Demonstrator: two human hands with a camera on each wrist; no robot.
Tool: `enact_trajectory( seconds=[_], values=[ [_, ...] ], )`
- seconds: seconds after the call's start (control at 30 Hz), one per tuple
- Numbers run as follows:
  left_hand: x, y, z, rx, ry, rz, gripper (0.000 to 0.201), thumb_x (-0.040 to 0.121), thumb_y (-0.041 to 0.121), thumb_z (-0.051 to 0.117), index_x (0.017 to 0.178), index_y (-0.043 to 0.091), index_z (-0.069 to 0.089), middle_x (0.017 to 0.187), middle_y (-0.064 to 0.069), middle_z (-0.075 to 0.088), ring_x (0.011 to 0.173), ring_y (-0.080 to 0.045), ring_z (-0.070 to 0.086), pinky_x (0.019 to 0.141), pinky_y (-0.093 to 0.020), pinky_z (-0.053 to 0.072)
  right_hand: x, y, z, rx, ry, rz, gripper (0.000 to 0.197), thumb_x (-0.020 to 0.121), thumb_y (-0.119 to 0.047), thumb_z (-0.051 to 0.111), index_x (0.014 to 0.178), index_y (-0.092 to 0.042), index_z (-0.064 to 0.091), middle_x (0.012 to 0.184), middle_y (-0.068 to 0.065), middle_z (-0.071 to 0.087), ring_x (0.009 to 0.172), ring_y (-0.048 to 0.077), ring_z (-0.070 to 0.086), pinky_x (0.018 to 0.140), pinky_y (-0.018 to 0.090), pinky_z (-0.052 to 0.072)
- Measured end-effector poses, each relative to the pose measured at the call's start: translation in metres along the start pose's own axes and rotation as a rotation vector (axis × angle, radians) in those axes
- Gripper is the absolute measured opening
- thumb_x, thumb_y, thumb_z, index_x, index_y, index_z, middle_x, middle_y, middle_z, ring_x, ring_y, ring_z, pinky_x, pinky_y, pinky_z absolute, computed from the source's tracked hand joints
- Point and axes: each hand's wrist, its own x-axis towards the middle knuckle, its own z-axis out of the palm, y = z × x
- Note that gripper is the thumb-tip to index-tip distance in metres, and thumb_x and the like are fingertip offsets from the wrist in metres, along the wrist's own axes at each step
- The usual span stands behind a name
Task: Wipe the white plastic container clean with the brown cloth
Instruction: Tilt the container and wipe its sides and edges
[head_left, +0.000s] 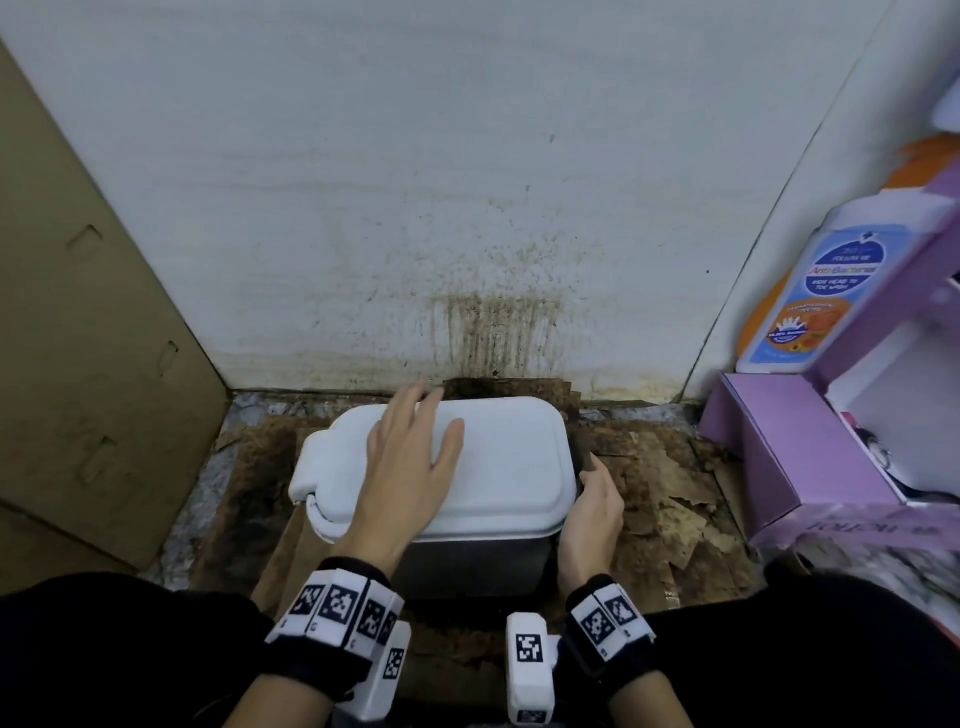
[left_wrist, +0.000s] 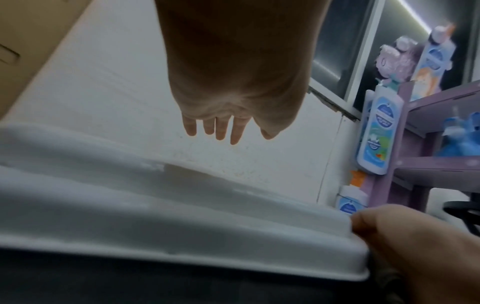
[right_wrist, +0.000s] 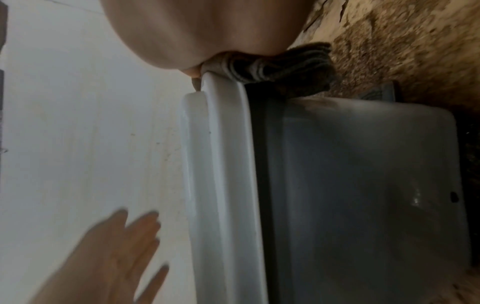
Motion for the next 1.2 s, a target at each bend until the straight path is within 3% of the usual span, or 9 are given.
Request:
enact_trajectory(
  seconds=[0.17,0.37,0.5,0.53,0.63,0.77,0.9,1.07,1.2],
  values=[
    [0.001,0.016,0.01,-0.033,-0.038,0.12,0.052,0.107,0.044,0.039,0.156,0.024,0.037,0.167,0.009,0.024,0.155,-0.009,0.013,0.124,-0.032,0.014,-0.016,-0.001,0.015,0.01,-0.083,-0.04,0.038,0.102,-0.019,0.038,0.122,-0.028,0.069,0.115,-0.008,0.071,0.104,0.011,0.066,0.093,0.039,0.056],
    [0.002,0.015,0.009,0.018,-0.023,0.192,0.052,0.106,0.042,0.041,0.154,0.023,0.04,0.167,0.007,0.026,0.155,-0.01,0.017,0.126,-0.034,0.017,-0.028,0.0,0.034,-0.012,-0.313,-0.066,0.04,0.103,-0.02,0.039,0.132,-0.032,0.064,0.125,-0.013,0.07,0.118,0.007,0.063,0.106,0.043,0.05],
    [0.0,-0.004,0.002,0.175,-0.013,0.217,0.06,0.101,0.041,0.03,0.157,0.021,0.036,0.169,0.005,0.021,0.156,-0.011,0.013,0.126,-0.032,0.011,-0.031,-0.001,0.042,-0.033,-0.457,-0.035,0.039,0.105,-0.022,0.039,0.133,-0.034,0.063,0.112,-0.017,0.075,0.102,0.016,0.072,0.094,0.052,0.054],
    [0.0,-0.01,-0.001,0.176,-0.006,0.21,0.059,0.103,0.04,0.027,0.158,0.02,0.034,0.169,0.005,0.02,0.156,-0.01,0.012,0.126,-0.03,0.01,-0.03,-0.002,0.044,-0.016,-0.47,-0.022,0.039,0.105,-0.021,0.039,0.132,-0.033,0.064,0.109,-0.016,0.076,0.1,0.018,0.072,0.092,0.051,0.055],
    [-0.002,-0.02,-0.01,0.142,0.008,0.171,0.054,0.108,0.035,0.024,0.16,0.021,0.029,0.17,0.007,0.018,0.156,-0.006,0.011,0.125,-0.023,0.006,-0.029,-0.004,0.049,0.115,-0.447,0.069,0.037,0.104,-0.013,0.041,0.115,-0.03,0.072,0.108,-0.012,0.077,0.102,0.007,0.072,0.09,0.029,0.055],
    [-0.007,-0.026,-0.018,0.136,0.023,0.157,0.056,0.106,0.035,0.024,0.16,0.022,0.028,0.17,0.007,0.017,0.156,-0.006,0.011,0.122,-0.017,0.002,-0.027,-0.001,0.053,0.195,-0.345,0.131,0.038,0.104,-0.013,0.038,0.116,-0.019,0.074,0.112,0.004,0.076,0.107,0.02,0.07,0.093,0.035,0.055],
    [-0.009,-0.029,-0.023,0.103,0.015,0.145,0.051,0.109,0.028,0.031,0.16,0.026,0.026,0.17,0.011,0.014,0.155,-0.002,0.008,0.119,-0.013,-0.001,-0.029,-0.006,0.057,0.146,-0.308,0.011,0.039,0.106,-0.016,0.037,0.13,-0.021,0.066,0.119,0.001,0.072,0.11,0.015,0.068,0.09,0.029,0.054],
    [-0.011,-0.03,-0.026,0.088,0.014,0.145,0.049,0.11,0.028,0.033,0.158,0.027,0.032,0.17,0.011,0.016,0.155,-0.002,0.01,0.123,-0.019,0.006,-0.047,0.004,0.071,-0.064,-0.498,-0.102,0.044,0.107,-0.025,0.036,0.149,-0.031,0.047,0.149,-0.013,0.05,0.137,0.004,0.046,0.119,0.037,0.035],
    [-0.012,-0.034,-0.028,0.079,0.03,0.137,0.046,0.109,0.025,0.035,0.155,0.027,0.038,0.169,0.009,0.02,0.154,-0.005,0.015,0.126,-0.028,0.015,-0.057,0.01,0.077,-0.241,-0.587,-0.185,0.046,0.11,-0.028,0.034,0.156,-0.031,0.032,0.159,-0.013,0.031,0.146,0.001,0.025,0.125,0.03,0.018]
  ],
)
